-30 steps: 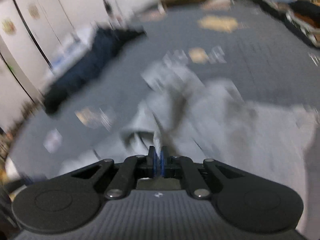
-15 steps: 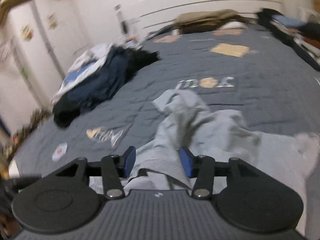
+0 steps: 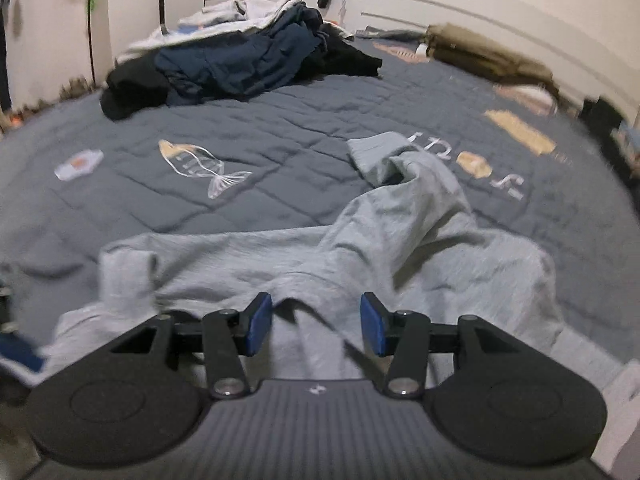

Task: Fold clothes

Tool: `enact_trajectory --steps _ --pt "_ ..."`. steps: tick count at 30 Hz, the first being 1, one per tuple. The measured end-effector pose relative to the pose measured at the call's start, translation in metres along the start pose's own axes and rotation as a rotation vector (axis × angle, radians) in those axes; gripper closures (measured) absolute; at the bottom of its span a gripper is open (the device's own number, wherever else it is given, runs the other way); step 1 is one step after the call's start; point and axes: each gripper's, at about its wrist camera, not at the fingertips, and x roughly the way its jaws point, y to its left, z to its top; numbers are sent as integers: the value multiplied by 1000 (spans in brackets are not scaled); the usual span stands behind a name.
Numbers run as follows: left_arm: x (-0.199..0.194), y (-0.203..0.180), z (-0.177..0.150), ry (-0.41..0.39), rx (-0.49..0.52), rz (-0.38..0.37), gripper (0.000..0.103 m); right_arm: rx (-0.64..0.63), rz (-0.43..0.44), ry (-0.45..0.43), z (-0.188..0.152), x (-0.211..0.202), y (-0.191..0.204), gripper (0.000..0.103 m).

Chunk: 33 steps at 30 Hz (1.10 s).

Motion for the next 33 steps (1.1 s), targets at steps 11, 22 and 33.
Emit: enact_trajectory --steps 11,22,33 --pt "-34 -22 -21 -10 141 -58 90 246 28 -26 4 -2 -25 93" --pt "-19 16 22 -115 -136 39 21 562 117 -258 27 -64 -61 96" --pt "24 25 28 -33 -201 -45 96 476 132 -120 25 -60 -64 93"
